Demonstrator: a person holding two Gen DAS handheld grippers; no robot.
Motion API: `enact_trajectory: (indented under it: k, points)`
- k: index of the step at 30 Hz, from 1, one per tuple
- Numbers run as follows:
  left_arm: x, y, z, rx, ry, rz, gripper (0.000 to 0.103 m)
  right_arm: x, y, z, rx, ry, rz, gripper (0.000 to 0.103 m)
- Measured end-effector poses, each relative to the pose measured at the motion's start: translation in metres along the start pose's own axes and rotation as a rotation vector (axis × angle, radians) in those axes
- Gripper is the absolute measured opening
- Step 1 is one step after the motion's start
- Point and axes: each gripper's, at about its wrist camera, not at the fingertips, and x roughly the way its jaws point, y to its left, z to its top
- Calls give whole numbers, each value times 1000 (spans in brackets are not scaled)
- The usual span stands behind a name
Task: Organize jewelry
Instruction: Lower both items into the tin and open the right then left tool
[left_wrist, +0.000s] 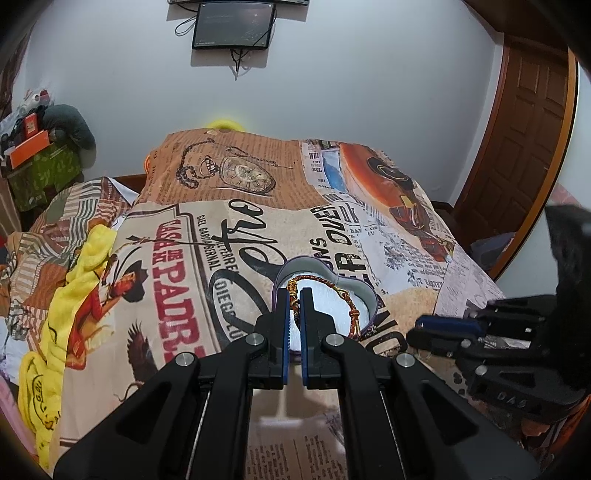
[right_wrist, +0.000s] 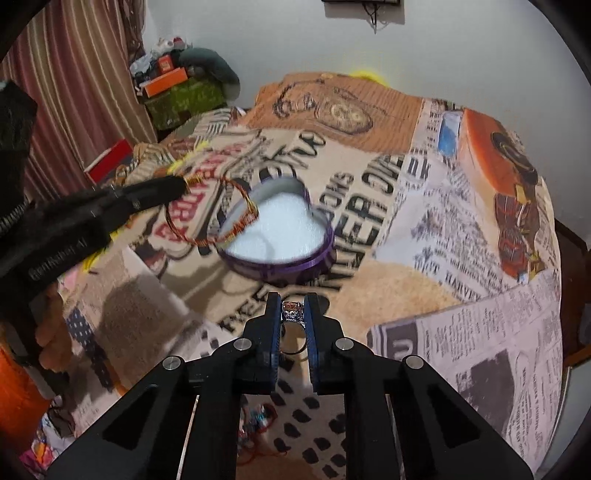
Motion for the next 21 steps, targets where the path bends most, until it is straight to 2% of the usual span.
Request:
enact_trajectory:
  k: [9, 21]
  points:
    - [26, 2, 8, -8, 49, -31, 3, 1, -3, 34, 32, -64, 25, 11]
    - [55, 1, 3, 6, 118, -28, 3, 42, -13, 47, 56, 36, 68, 11]
